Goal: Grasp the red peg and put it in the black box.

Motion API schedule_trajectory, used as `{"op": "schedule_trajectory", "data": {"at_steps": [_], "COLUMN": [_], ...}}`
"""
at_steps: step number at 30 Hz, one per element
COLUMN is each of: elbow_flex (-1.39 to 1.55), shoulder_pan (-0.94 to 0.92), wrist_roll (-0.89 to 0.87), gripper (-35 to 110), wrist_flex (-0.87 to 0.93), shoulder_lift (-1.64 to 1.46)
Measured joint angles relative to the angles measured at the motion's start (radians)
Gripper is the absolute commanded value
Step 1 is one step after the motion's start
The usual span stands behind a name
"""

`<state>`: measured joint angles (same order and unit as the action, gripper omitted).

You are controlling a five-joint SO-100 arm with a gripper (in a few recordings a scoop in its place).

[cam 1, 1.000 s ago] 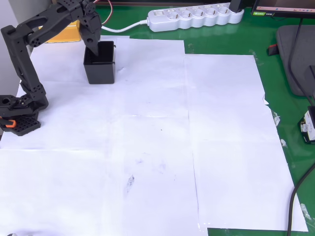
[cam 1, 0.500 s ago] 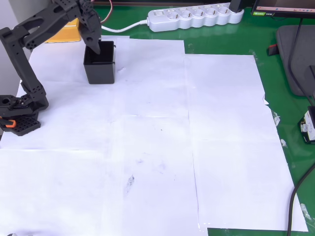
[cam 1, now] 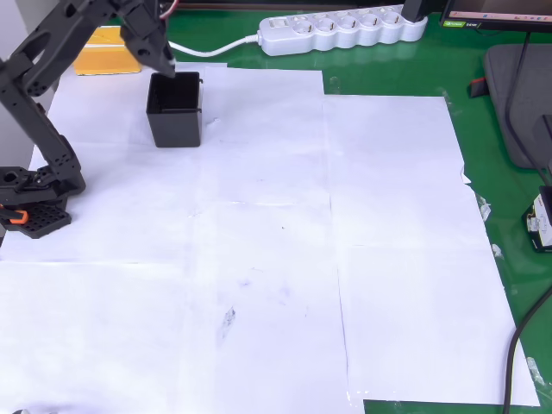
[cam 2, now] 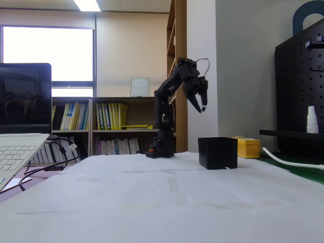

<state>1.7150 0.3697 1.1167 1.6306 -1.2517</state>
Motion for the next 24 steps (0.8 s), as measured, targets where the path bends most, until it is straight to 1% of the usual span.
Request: {"op": "schedule_trajectory", "data": {"at_steps": [6,15,18,21,24], "elbow_flex": [-0.506,-1.192,-1.345,-1.477,-1.566], "shoulder_pan": [-0.149,-0.221,-0.256,-0.288,-0.322], "wrist_roll": [0.173,0.304,0.331,0.396,0.425], "gripper": [0,0,0,0,0], "wrist_flex": [-0.164,-0.35,-0.387,-0.396,-0.399], "shoulder_lift": [0.318,0.81,0.936,1.054,1.166]}}
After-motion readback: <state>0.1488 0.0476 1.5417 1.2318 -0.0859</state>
